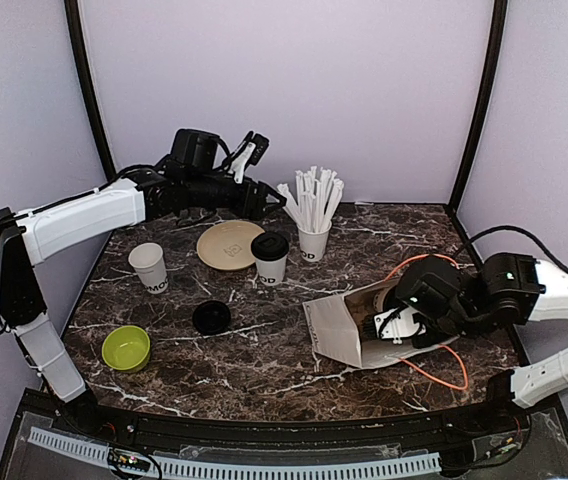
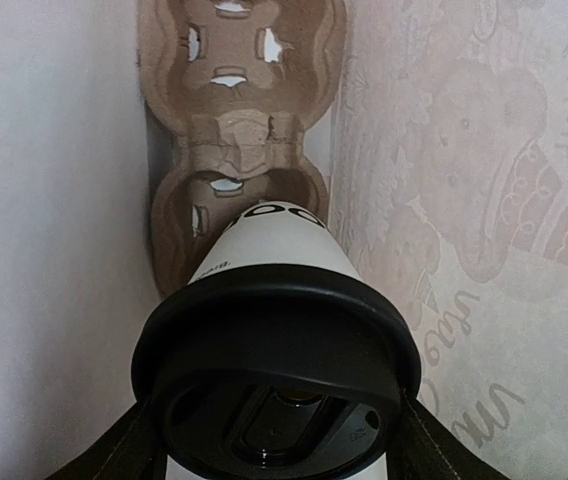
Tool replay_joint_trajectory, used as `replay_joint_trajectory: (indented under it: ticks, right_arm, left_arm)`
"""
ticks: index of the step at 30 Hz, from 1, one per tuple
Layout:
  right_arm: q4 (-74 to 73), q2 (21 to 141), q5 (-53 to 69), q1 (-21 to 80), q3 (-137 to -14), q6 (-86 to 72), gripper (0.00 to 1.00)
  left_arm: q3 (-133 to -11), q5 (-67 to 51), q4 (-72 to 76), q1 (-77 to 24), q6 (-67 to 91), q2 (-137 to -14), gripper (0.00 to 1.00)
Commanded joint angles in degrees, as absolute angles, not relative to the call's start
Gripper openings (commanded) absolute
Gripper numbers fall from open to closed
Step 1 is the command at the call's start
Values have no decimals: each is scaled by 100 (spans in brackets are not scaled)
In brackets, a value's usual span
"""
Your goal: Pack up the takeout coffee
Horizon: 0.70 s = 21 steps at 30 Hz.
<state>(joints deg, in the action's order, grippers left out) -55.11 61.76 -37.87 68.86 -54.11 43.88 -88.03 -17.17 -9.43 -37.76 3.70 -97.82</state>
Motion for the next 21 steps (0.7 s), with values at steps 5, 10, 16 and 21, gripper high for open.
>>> replay_joint_trajectory:
  ticks: [5,10,16,21]
  right_arm:
    - [-4977,6274,-3546,6649,-5247,4439,45]
    - [-4836,6337,-3337,6568,-5200,4490,45]
    - [-4773,6479,-3117,6293,-5114,4491,45]
    - [-4850,6718,-2775,6006,-5279,4474,46]
  left_arm:
    - [-8589,-1860,-780,-3731,488,-9598,65]
    - [-8602,-1877,-782,-3733,507,-9625,65]
    - [-8612,-1879,-820,-3732,519,-9632,65]
    - [-8594,-1871,-844,-3721,514,-9617,65]
